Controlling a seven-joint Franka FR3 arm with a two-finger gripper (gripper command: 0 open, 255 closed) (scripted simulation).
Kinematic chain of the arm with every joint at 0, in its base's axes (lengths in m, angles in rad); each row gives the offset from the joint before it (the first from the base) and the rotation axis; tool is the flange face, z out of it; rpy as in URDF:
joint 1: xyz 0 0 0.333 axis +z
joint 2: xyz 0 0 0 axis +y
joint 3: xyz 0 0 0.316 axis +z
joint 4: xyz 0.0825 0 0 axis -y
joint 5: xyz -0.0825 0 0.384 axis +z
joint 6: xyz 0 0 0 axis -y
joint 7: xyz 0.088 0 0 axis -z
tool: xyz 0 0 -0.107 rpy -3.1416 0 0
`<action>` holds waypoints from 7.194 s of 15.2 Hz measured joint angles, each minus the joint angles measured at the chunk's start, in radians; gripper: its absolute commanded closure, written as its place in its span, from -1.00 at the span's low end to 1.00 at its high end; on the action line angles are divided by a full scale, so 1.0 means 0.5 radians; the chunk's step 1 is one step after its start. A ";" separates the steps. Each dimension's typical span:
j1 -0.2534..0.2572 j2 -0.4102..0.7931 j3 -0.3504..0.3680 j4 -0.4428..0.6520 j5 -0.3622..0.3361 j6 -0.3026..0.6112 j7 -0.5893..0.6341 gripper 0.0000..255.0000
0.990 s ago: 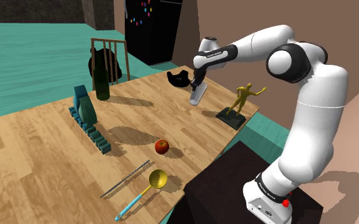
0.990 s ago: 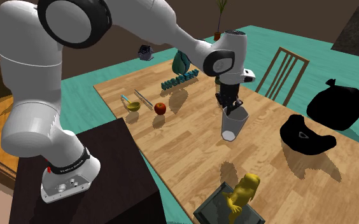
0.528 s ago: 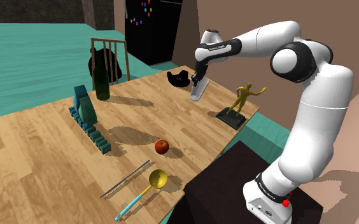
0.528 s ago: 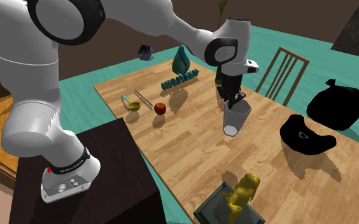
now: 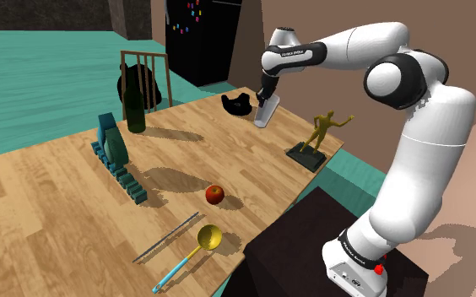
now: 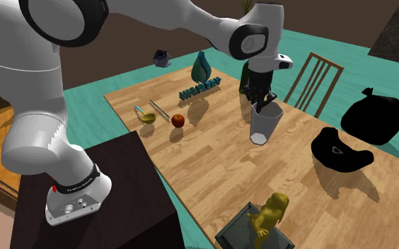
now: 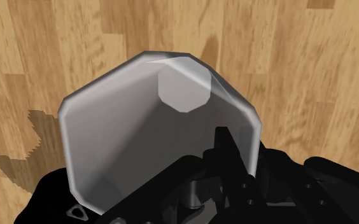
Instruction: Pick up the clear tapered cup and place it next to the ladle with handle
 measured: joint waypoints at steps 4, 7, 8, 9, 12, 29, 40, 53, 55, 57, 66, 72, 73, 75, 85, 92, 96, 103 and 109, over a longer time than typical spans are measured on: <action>0.000 -0.028 -0.001 0.071 0.000 -0.098 -0.006 1.00; 0.002 -0.057 -0.002 0.113 -0.002 -0.169 -0.009 1.00; 0.000 -0.064 -0.003 0.127 -0.002 -0.189 -0.012 1.00; -0.001 -0.067 -0.003 0.149 -0.001 -0.215 -0.015 1.00; 0.000 -0.075 -0.003 0.221 0.000 -0.294 -0.018 1.00; 0.323 -0.812 0.202 -0.672 -0.140 -0.187 0.551 1.00; 0.542 -1.160 0.474 -1.040 -0.115 -0.217 1.028 1.00; 0.817 -1.298 0.877 -1.125 0.005 -0.324 1.637 1.00; 0.852 -1.284 0.937 -1.104 0.016 -0.338 1.727 1.00; 0.891 -1.267 1.004 -1.074 0.028 -0.359 1.827 1.00; 1.048 -1.041 1.312 -0.831 -0.003 -0.431 2.312 1.00; 1.174 -0.786 1.511 -0.563 -0.117 -0.520 2.679 1.00; 1.200 -0.726 1.539 -0.515 -0.151 -0.527 2.745 1.00; 1.252 -0.634 1.585 -0.400 -0.203 -0.582 2.852 1.00; 1.370 -0.390 1.636 -0.347 -0.361 -0.477 3.090 1.00; 1.379 -0.329 1.622 -0.473 -0.416 -0.310 3.139 1.00; 1.385 -0.289 1.611 -0.541 -0.453 -0.215 3.172 1.00; 1.410 -0.190 1.582 -0.626 -0.541 -0.060 3.243 1.00; 1.439 -0.088 1.545 -0.664 -0.629 0.052 3.306 1.00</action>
